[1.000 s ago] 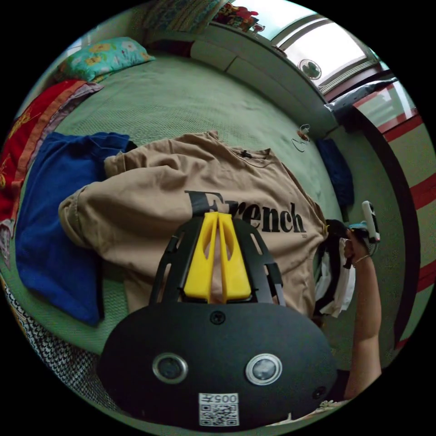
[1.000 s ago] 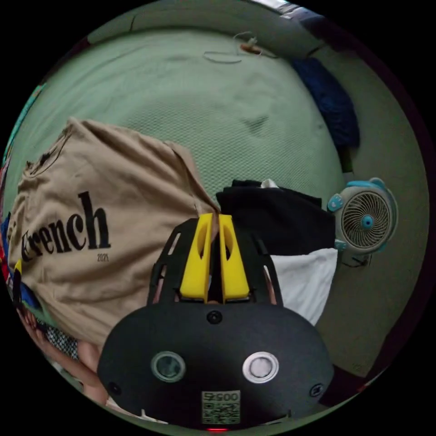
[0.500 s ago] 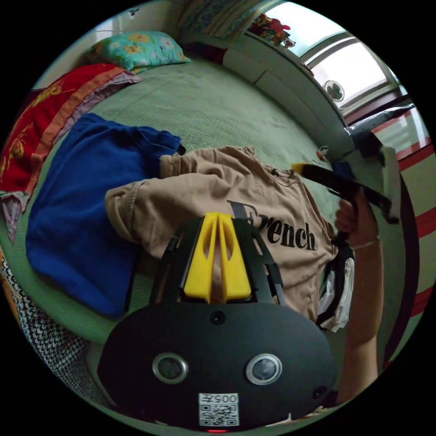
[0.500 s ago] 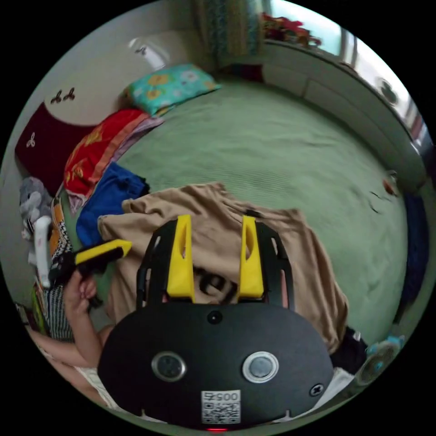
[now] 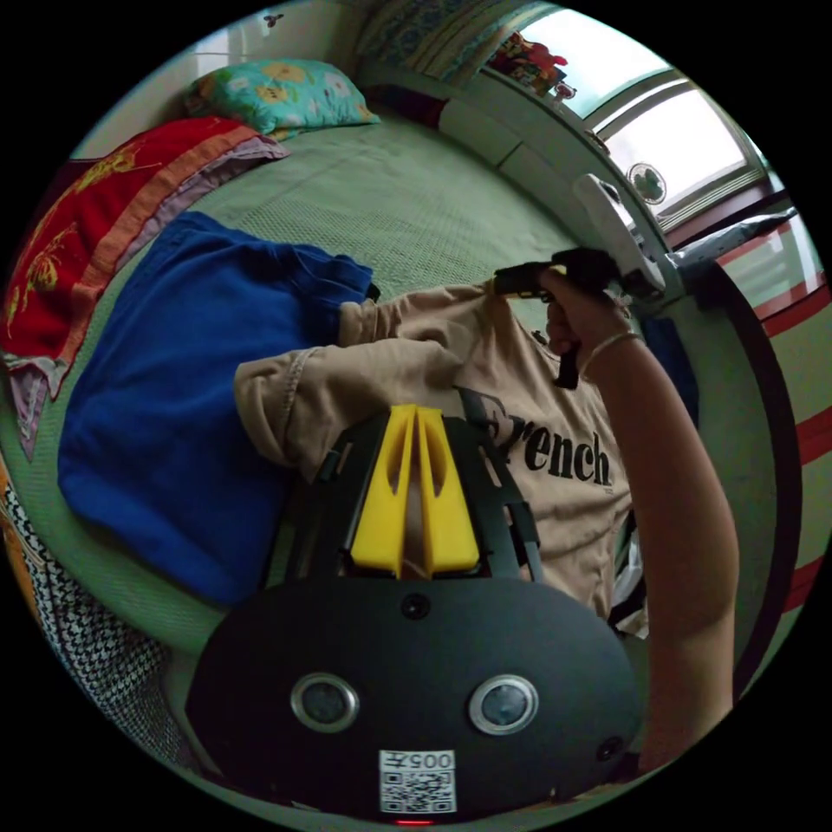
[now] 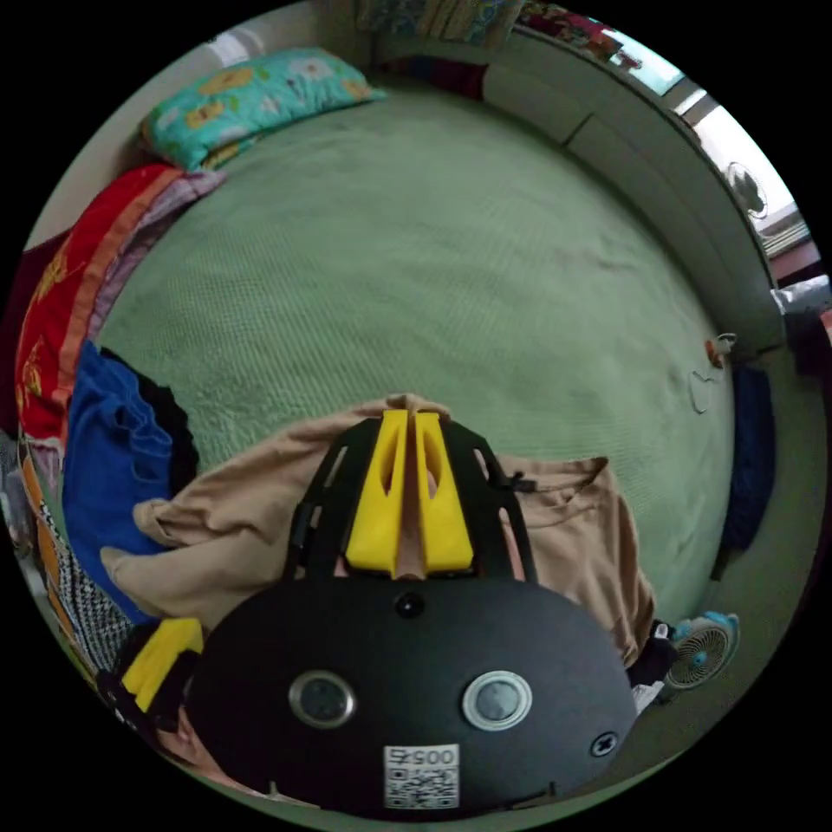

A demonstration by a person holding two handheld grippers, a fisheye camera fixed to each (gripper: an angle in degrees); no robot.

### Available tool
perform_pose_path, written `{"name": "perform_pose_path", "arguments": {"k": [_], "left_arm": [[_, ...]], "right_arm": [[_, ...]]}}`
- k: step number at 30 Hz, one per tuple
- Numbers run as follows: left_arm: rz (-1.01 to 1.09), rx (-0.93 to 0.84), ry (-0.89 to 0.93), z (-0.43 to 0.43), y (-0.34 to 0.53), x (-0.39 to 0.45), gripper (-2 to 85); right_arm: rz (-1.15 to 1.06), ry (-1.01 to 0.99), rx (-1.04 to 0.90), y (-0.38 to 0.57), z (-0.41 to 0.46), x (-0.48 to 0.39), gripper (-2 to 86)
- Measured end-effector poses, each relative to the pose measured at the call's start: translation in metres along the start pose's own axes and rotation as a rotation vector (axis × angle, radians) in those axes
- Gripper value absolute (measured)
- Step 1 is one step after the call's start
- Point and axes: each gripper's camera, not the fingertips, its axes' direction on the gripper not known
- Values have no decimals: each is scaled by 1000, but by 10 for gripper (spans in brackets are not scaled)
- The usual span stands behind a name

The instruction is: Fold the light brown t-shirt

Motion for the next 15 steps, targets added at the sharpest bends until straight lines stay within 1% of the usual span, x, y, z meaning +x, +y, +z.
{"name": "perform_pose_path", "arguments": {"k": [2,4,6,8,9,10,11,12,13,14,15], "left_arm": [[1,29,-29,-4,2,1,-6],[-12,47,-45,-7,3,-1,-6],[-41,45,-41,-8,2,-8,-6],[-59,29,-16,-6,2,-12,-6],[-59,22,-10,-5,2,-14,-6],[-59,20,-17,-5,2,-14,-6],[-62,23,-44,-6,2,-15,-5],[-63,29,-69,-7,2,-15,-5],[-62,32,-77,-8,2,-15,-5],[-61,39,-84,-9,3,-15,-5],[-65,42,-84,-10,3,-16,-5]], "right_arm": [[22,64,52,-18,-14,3,-14],[121,90,104,-43,-31,14,-16],[176,31,144,-56,-36,21,-15],[190,-42,122,-66,-23,22,-12],[167,-58,73,-71,-7,18,-5],[151,-22,6,-74,10,13,-1],[149,13,-13,-74,16,11,-1],[156,93,4,-73,20,9,1],[172,130,55,-71,16,8,4],[178,120,82,-69,13,9,16],[172,57,124,-67,5,10,41]]}}
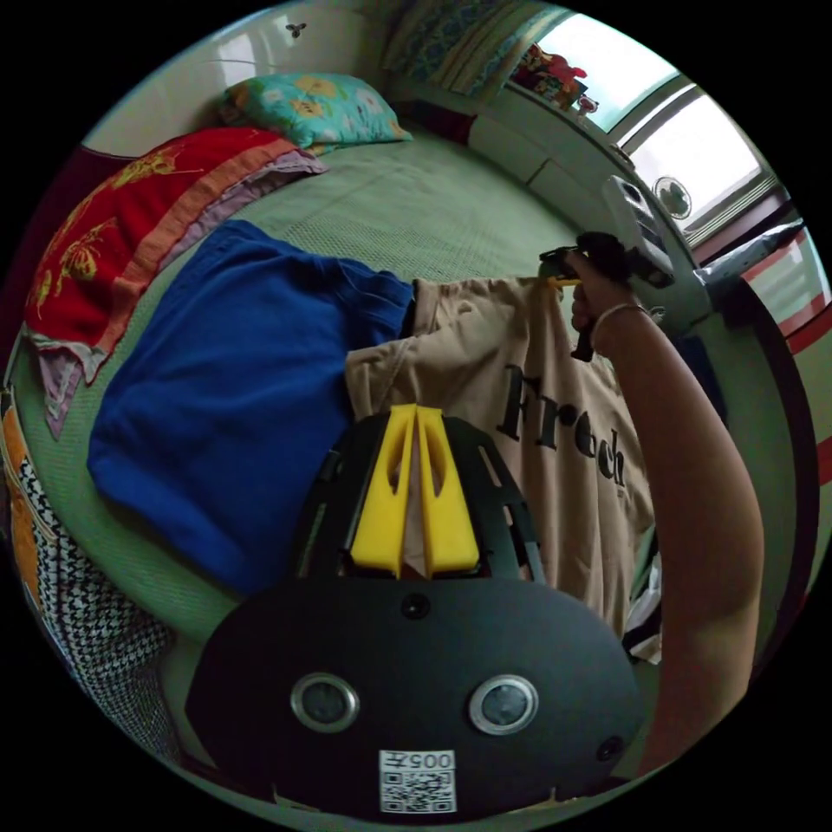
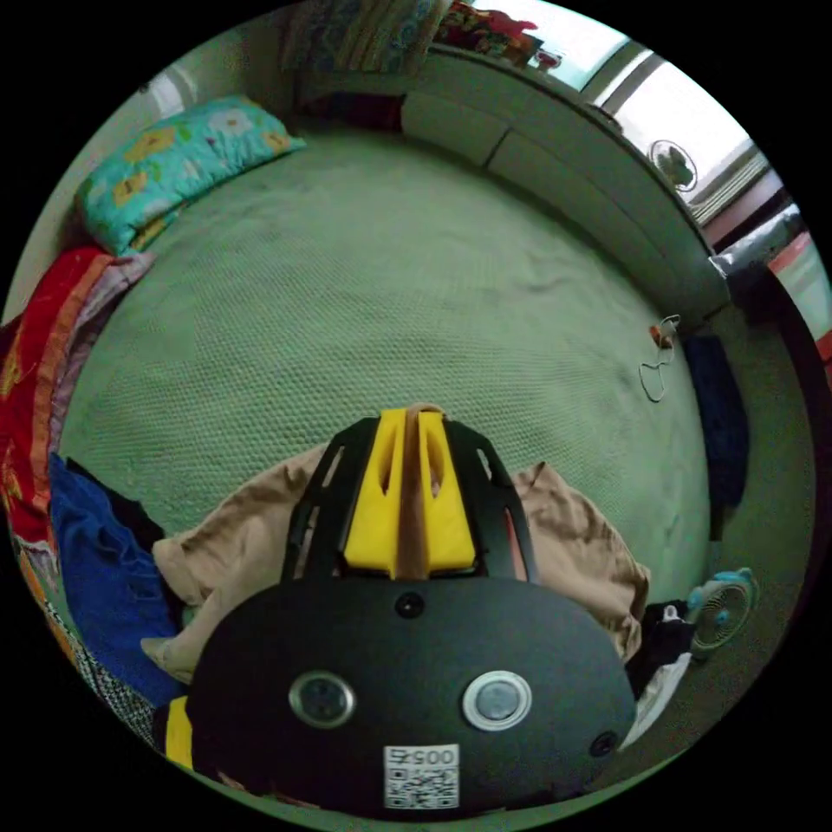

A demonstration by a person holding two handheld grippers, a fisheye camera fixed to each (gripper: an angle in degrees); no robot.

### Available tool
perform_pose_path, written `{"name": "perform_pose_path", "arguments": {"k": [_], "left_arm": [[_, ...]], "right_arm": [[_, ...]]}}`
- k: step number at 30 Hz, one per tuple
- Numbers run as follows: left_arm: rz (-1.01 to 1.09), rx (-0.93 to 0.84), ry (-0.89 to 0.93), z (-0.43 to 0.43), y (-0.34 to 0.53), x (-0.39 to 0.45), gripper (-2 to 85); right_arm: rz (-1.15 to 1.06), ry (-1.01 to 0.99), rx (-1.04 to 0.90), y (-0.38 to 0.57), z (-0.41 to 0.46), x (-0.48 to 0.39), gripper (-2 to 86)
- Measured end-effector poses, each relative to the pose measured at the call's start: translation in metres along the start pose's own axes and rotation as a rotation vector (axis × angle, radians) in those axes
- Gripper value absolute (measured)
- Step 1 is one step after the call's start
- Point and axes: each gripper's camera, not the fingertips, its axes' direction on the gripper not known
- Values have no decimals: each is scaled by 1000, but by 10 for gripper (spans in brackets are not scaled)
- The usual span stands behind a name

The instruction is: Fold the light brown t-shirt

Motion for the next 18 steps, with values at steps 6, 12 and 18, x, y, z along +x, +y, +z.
{"name": "perform_pose_path", "arguments": {"k": [6,12,18], "left_arm": [[-6,-19,-1,4,0,0,-6],[0,-14,-13,3,2,1,-6],[-1,-15,-11,4,1,0,-6]], "right_arm": [[-156,-95,84,4,-48,-17,121],[-62,-61,81,-27,-44,1,100],[-43,-341,-426,-51,40,32,96]]}}
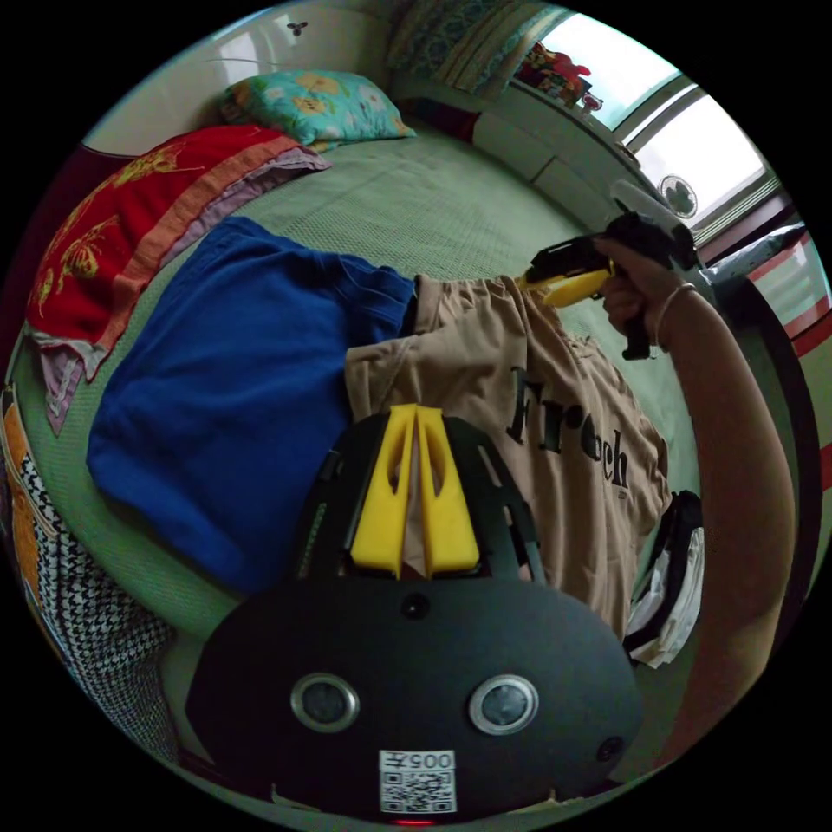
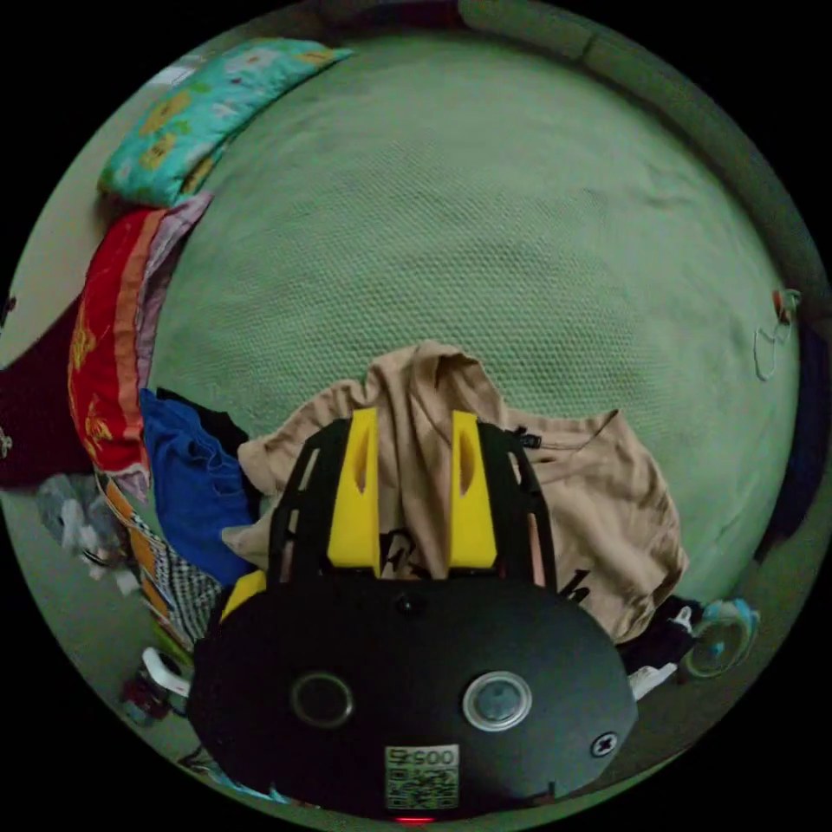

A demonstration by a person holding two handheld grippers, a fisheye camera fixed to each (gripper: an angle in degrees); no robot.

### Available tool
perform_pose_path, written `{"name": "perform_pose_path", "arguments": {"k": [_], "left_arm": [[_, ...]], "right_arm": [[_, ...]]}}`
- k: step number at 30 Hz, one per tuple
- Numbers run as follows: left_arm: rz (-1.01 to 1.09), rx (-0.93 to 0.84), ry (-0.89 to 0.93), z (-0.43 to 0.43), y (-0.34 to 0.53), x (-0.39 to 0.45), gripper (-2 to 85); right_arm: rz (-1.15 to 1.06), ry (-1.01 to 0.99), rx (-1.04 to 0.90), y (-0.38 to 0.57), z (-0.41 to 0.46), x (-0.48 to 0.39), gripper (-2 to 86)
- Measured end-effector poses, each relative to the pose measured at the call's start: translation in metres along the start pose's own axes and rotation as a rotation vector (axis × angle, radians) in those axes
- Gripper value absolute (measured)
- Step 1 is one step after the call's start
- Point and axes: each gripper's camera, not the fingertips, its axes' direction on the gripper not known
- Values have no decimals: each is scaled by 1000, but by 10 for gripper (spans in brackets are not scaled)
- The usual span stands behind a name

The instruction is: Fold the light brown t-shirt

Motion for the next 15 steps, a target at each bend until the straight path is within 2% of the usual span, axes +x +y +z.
{"name": "perform_pose_path", "arguments": {"k": [3,6,8,11,15], "left_arm": [[3,1,8,1,0,1,-6],[11,1,16,2,1,4,-6],[17,-2,11,3,1,7,-5],[25,-7,3,6,2,10,-5],[16,-9,-18,8,2,10,-5]], "right_arm": [[-2,-88,12,3,-4,19,98],[-53,67,160,19,-30,15,94],[-130,72,222,29,-44,5,93],[-312,-43,238,47,-50,-25,108],[-498,32,194,68,-21,-79,116]]}}
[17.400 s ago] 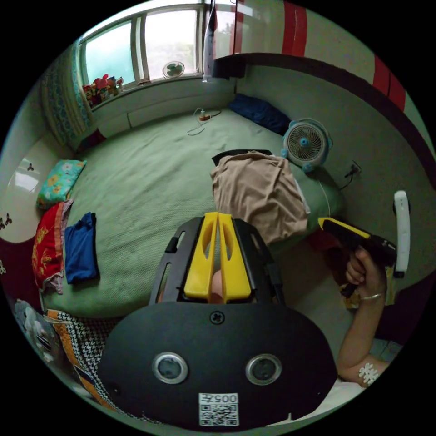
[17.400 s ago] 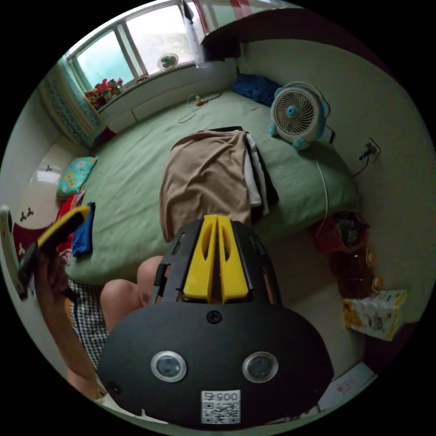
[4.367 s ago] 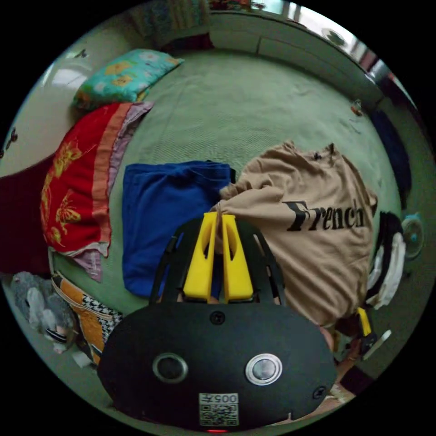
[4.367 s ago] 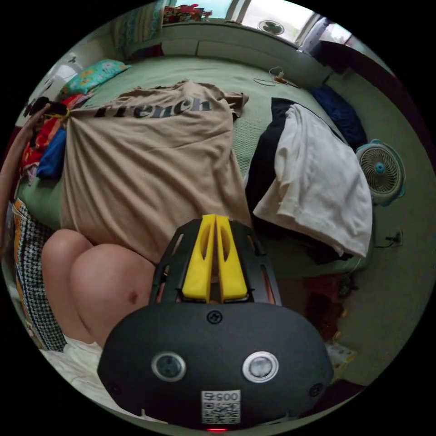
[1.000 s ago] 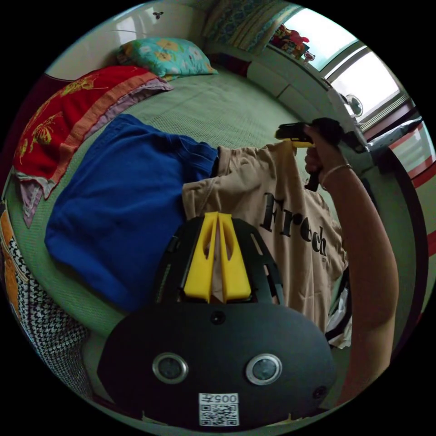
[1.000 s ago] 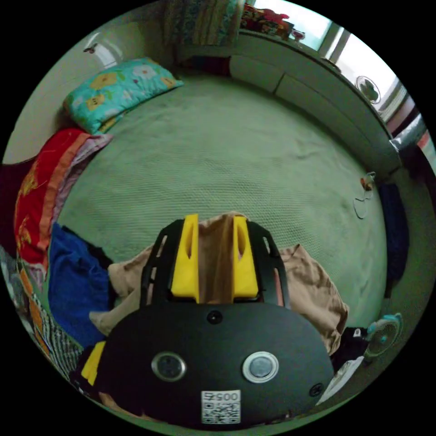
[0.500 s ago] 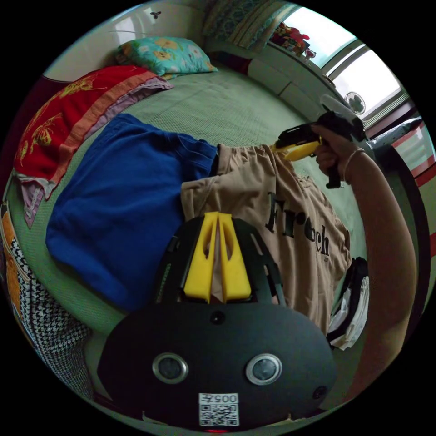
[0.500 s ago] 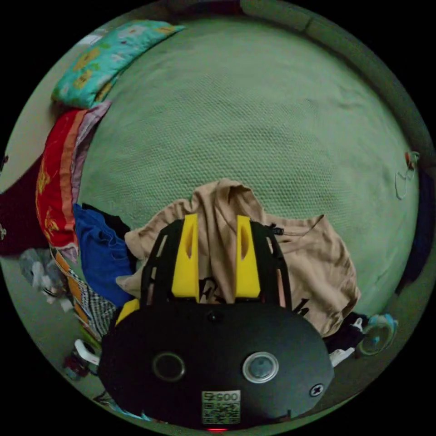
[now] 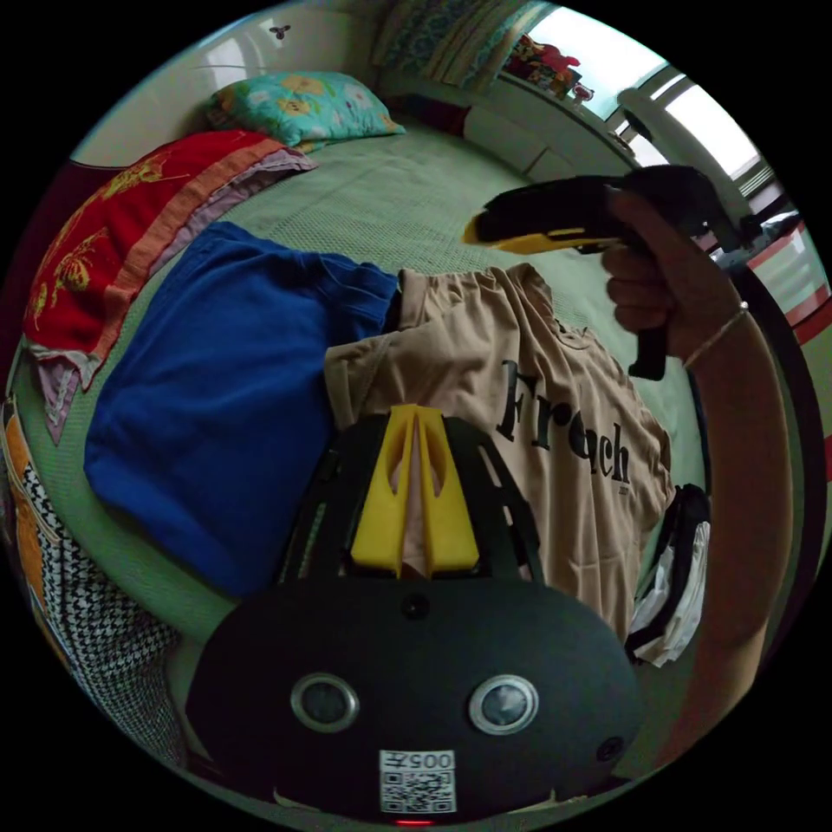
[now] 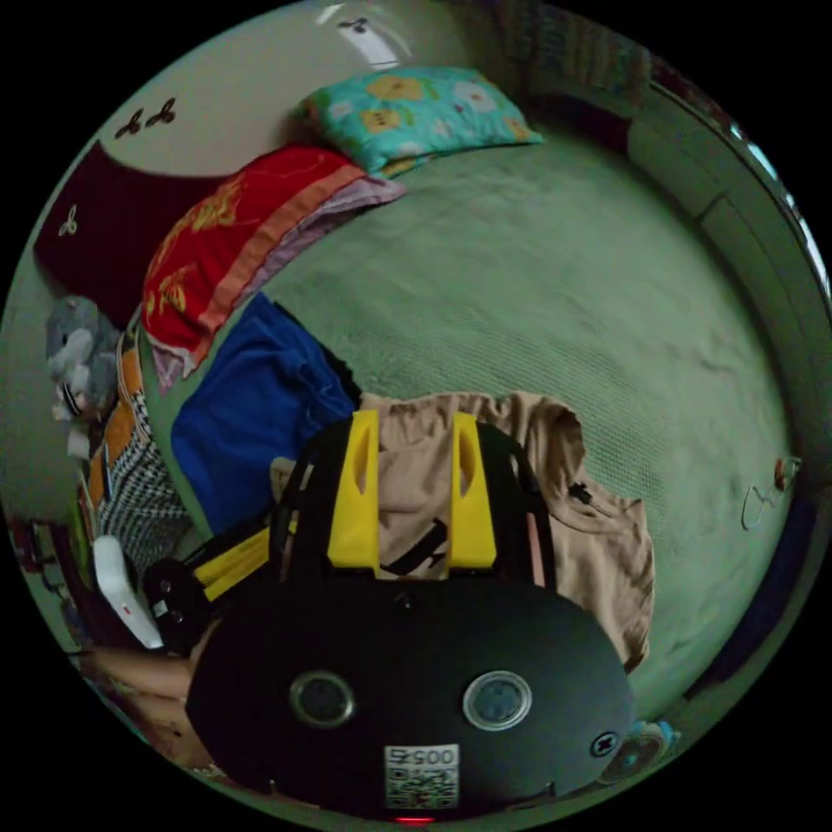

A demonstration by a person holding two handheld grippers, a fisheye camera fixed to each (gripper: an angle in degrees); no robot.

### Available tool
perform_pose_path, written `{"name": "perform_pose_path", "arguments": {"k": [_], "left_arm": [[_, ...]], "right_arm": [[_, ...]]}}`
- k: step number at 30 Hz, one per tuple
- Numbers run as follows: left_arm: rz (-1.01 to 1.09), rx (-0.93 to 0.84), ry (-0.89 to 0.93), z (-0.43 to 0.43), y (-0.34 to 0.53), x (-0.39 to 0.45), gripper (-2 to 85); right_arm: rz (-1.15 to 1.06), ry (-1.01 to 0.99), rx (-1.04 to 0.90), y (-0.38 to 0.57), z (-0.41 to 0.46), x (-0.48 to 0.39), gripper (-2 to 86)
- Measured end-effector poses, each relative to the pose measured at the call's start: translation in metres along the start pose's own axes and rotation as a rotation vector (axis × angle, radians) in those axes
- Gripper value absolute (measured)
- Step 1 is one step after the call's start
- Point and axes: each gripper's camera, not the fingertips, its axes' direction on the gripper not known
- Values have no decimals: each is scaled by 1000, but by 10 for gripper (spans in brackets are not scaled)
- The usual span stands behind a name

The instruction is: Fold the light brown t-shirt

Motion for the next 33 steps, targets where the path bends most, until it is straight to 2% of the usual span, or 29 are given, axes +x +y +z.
{"name": "perform_pose_path", "arguments": {"k": [6,8,10,14,21,24,27,30,33], "left_arm": [[-11,12,11,0,1,-4,-6],[-13,12,20,1,1,-5,-6],[-15,8,29,3,1,-6,-6],[-26,8,60,6,1,-8,-6],[-19,3,63,14,4,-3,-7],[-35,8,76,17,6,-4,-7],[-38,8,72,20,7,-4,-7],[-31,0,66,25,8,-1,-7],[-25,-1,74,30,10,4,-7]], "right_arm": [[-10,72,-84,-5,51,-25,92],[-2,42,-94,-2,59,-21,67],[1,20,-66,6,54,-15,10],[-10,2,27,22,26,-7,-6],[96,-183,212,29,-15,7,-8],[191,-295,265,30,-5,16,-4],[290,-375,230,36,23,27,28],[233,-448,53,43,48,23,60],[86,-392,180,71,23,7,72]]}}
